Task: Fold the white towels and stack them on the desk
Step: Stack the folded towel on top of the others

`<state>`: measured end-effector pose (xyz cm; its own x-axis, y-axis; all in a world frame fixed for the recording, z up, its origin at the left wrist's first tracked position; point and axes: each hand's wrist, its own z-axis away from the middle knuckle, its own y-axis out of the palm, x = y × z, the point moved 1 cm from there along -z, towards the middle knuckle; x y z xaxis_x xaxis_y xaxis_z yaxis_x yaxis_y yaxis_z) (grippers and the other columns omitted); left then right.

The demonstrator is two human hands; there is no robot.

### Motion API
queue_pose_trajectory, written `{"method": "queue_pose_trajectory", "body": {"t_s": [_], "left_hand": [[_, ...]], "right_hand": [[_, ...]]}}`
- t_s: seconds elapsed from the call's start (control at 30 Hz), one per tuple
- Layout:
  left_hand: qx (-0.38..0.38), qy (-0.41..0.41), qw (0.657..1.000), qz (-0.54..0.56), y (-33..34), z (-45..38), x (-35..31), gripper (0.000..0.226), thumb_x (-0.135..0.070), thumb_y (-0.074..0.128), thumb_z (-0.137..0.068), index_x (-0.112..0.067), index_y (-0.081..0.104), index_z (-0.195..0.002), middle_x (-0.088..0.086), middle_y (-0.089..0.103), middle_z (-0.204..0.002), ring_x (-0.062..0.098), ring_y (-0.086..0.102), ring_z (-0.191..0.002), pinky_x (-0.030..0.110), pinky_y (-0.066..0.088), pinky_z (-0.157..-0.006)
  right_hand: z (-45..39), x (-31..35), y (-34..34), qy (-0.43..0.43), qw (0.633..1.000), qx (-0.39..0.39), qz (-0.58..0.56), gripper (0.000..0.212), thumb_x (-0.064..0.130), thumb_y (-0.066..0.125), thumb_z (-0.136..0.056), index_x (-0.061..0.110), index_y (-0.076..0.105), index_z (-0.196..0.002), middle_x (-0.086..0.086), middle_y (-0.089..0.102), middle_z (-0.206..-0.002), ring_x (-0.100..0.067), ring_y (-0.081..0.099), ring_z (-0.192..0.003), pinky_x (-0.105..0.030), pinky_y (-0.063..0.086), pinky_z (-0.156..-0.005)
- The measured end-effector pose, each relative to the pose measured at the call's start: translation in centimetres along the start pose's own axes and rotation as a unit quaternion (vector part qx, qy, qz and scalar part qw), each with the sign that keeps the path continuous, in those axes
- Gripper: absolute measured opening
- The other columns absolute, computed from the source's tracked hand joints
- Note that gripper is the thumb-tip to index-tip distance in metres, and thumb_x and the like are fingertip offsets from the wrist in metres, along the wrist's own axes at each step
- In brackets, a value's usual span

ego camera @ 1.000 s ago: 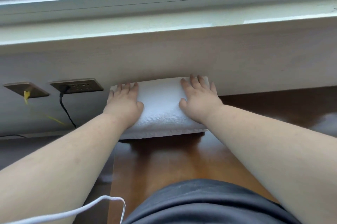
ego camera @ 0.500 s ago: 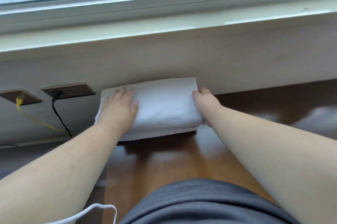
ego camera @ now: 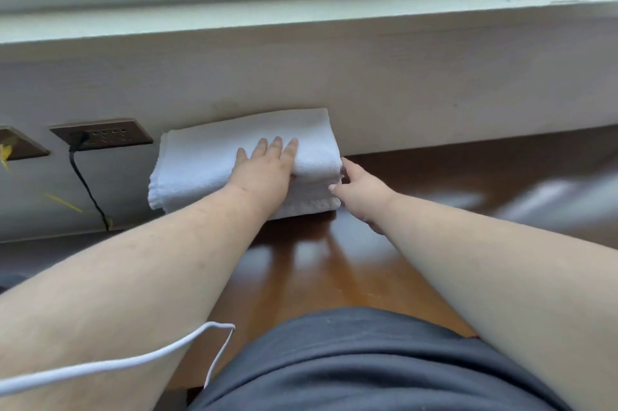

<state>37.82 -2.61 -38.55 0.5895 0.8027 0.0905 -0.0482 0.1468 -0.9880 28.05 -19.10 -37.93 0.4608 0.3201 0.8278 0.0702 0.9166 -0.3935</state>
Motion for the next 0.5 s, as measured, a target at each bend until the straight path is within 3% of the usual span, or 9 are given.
{"method": "queue_pose_trajectory", "body": {"t_s": [0.07,0.2,0.3,0.43,0.5], "left_hand": [[0.003,-0.021,1.000,-0.008,-0.1,0.2,-0.1,0.071,-0.025,0.038,-0.102,-0.021,-0.011,-0.153,0.008,0.005,-0.162,0.032,0.008,-0.148,0.060,0.021,-0.112],[0.010,-0.063,0.998,-0.016,-0.3,0.0,-1.1,0.083,-0.010,0.044,-0.093,-0.019,-0.014,-0.153,0.009,0.004,-0.162,0.037,0.007,-0.147,0.064,0.021,-0.110],[0.016,-0.081,0.997,-0.007,-0.4,-0.6,-1.6,0.088,-0.009,0.046,-0.089,-0.018,-0.015,-0.152,0.010,0.001,-0.162,0.040,0.005,-0.146,0.067,0.017,-0.109],[-0.032,0.060,0.996,-0.058,0.8,-0.9,-2.3,0.091,-0.052,0.047,-0.094,-0.022,-0.018,-0.151,0.010,-0.005,-0.162,0.034,0.001,-0.148,0.061,0.013,-0.113],[-0.042,0.087,0.992,-0.078,0.7,-1.6,-2.4,0.096,-0.050,0.054,-0.091,-0.023,-0.015,-0.151,0.010,-0.001,-0.162,0.032,0.005,-0.148,0.057,0.016,-0.114]], "right_hand": [[-0.4,0.1,-0.3,0.020,0.999,0.010,0.042,0.055,0.009,0.046,-0.095,0.036,0.042,-0.143,0.007,0.059,-0.123,-0.012,0.055,-0.088,-0.019,0.037,-0.061],[-1.3,0.0,-0.5,0.108,0.977,0.050,0.176,0.051,0.017,0.053,-0.093,0.021,0.037,-0.141,-0.004,0.055,-0.099,-0.015,0.045,-0.066,-0.026,0.036,-0.053],[-1.4,-0.8,-0.3,0.093,0.984,0.037,0.145,0.056,0.019,0.052,-0.090,0.036,0.036,-0.141,-0.002,0.061,-0.112,-0.020,0.053,-0.074,-0.027,0.042,-0.060],[-2.0,-1.4,-0.3,0.080,0.994,0.020,0.075,0.060,0.020,0.051,-0.094,0.045,0.034,-0.145,0.011,0.057,-0.122,-0.014,0.054,-0.078,-0.028,0.049,-0.069],[-2.4,-1.9,-0.3,0.090,0.995,0.022,0.038,0.059,0.018,0.050,-0.095,0.046,0.035,-0.145,0.013,0.055,-0.129,-0.015,0.058,-0.092,-0.034,0.054,-0.086]]}}
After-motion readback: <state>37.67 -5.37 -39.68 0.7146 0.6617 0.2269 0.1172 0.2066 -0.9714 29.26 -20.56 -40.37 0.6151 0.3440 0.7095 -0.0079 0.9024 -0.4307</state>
